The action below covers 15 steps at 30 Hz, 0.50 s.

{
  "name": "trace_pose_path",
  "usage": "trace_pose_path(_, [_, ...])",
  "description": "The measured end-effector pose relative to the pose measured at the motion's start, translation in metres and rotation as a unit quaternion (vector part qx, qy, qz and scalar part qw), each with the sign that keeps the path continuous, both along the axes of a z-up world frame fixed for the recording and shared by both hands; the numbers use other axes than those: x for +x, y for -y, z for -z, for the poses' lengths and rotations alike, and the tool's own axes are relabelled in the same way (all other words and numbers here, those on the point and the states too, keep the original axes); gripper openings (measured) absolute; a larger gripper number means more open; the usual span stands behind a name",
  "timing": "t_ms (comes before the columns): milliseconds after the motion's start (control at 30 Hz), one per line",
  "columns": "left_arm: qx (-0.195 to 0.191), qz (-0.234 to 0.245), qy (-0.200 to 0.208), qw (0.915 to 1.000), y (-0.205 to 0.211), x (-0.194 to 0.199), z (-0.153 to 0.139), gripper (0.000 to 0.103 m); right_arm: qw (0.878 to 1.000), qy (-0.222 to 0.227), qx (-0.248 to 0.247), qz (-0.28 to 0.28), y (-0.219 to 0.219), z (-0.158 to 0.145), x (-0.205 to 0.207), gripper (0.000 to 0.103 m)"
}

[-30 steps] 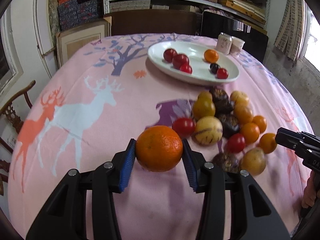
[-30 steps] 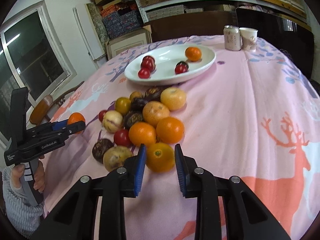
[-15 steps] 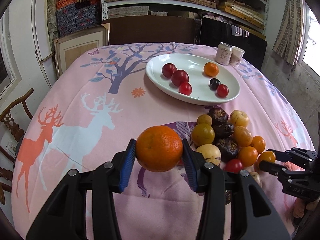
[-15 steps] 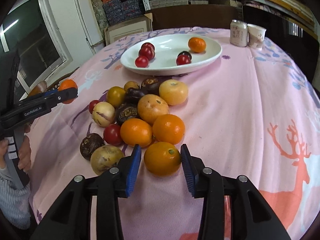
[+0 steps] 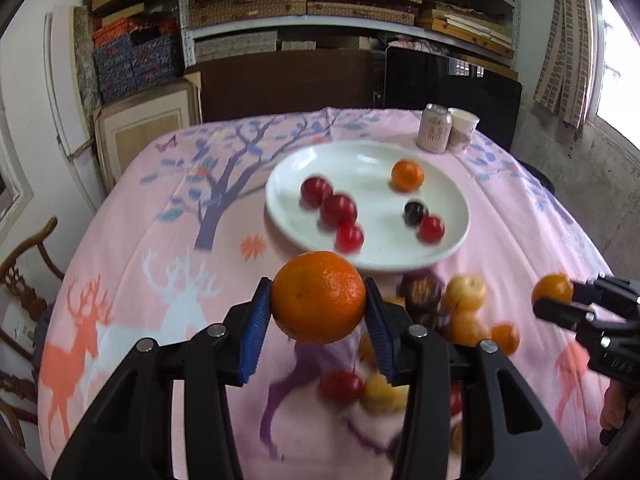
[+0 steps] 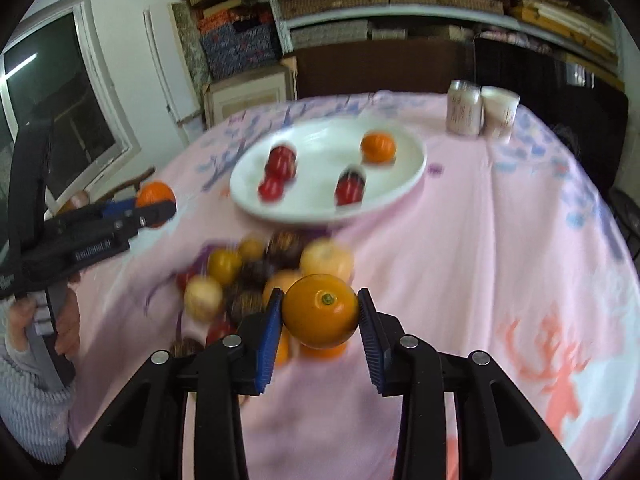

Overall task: Organize fruits
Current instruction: 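Release the mandarin onto the plate with the left gripper while the right releases its mandarin there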

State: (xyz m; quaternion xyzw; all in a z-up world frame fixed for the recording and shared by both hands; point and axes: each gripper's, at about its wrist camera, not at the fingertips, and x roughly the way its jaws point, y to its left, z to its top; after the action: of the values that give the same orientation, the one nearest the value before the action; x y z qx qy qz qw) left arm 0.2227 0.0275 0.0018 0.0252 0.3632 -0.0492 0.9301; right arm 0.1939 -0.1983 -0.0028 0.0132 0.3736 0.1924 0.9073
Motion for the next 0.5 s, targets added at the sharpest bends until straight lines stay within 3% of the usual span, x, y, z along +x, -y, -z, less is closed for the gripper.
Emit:
trace_pose_path(100, [-0.003, 0.005, 0.011, 0.9999, 0.009, 0.03, -0.013, 0.044, 1.0, 0.023, -0.002, 0.01, -0.006, -0.021, 0.036, 0.038])
trace_pose_path(200, [-0.008, 0.013, 0.008, 0.9998, 0.02, 0.065, -0.017, 0.044, 1.0, 0.026, -0.002, 0.017, -0.014, -0.024, 0.077, 0.038])
trace_pose_path(333, [-0.01, 0.028, -0.004, 0.9996, 0.039, 0.112, -0.008, 0.044, 0.999, 0.011, -0.006, 0.039, -0.018, -0.006, 0.125, 0.038])
trace_pose_path(500, [-0.012, 0.041, -0.032, 0.9986, 0.059, 0.159, 0.018, 0.045, 0.999, -0.014, -0.004, 0.049, -0.013, 0.019, 0.147, 0.038])
